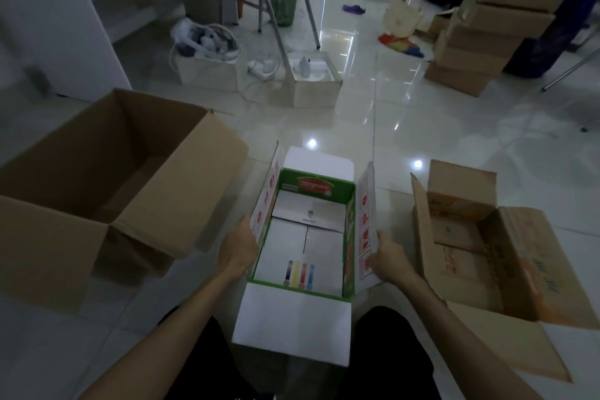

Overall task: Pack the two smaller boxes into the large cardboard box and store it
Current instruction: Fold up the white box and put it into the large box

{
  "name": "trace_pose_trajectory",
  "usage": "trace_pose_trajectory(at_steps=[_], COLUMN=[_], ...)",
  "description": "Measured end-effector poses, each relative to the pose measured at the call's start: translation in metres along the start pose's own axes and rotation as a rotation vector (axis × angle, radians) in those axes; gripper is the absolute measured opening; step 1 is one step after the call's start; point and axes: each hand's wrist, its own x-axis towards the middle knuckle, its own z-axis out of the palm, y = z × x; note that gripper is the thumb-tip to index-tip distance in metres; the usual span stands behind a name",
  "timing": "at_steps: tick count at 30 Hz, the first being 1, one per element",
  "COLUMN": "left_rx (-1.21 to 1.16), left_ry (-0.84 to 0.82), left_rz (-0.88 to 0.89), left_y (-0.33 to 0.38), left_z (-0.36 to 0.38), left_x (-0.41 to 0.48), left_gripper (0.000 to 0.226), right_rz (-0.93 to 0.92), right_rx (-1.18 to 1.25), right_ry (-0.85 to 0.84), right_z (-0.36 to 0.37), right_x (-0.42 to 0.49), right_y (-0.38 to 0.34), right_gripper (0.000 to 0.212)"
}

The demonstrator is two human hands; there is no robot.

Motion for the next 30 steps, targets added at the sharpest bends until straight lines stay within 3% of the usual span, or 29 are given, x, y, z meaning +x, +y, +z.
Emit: trace_pose_trajectory(at_steps=[4,9,15,24,30], left_rx=[-0.027,-0.099,-0.062,0.135,0.195], left_ry=[0.022,0.070,0.158,0.374,0.444], left_rz=[0.053,0.148,0.177,0.097,0.048], left_y=[0.027,0.059,0.076,0.039,-0.022], left_z=[-0.038,-0.096,-0.183,-0.311,-0.381], left_x=[0.002,0.011,0.019,0.056,0.086], left_gripper=[0.029,0.017,0.018,0.032,0.037], right_rz=[-0.048,-0.148,-0.237,-0.418,-0.537], right_rx=[0.027,0.046,0.118,0.171,0.187], right_ry=[0.036,0.045,0.059,-0.009,-0.049], right_z=[-0.030,-0.063,-0.082,-0.048,0.004], right_x=[-0.010,-0.019,-0.025,-0.012,0.001], right_y=[-0.028,-0.079,-0.159,-0.283,-0.353], right_gripper=[0.009,0.035,0.043,0.044,0.037])
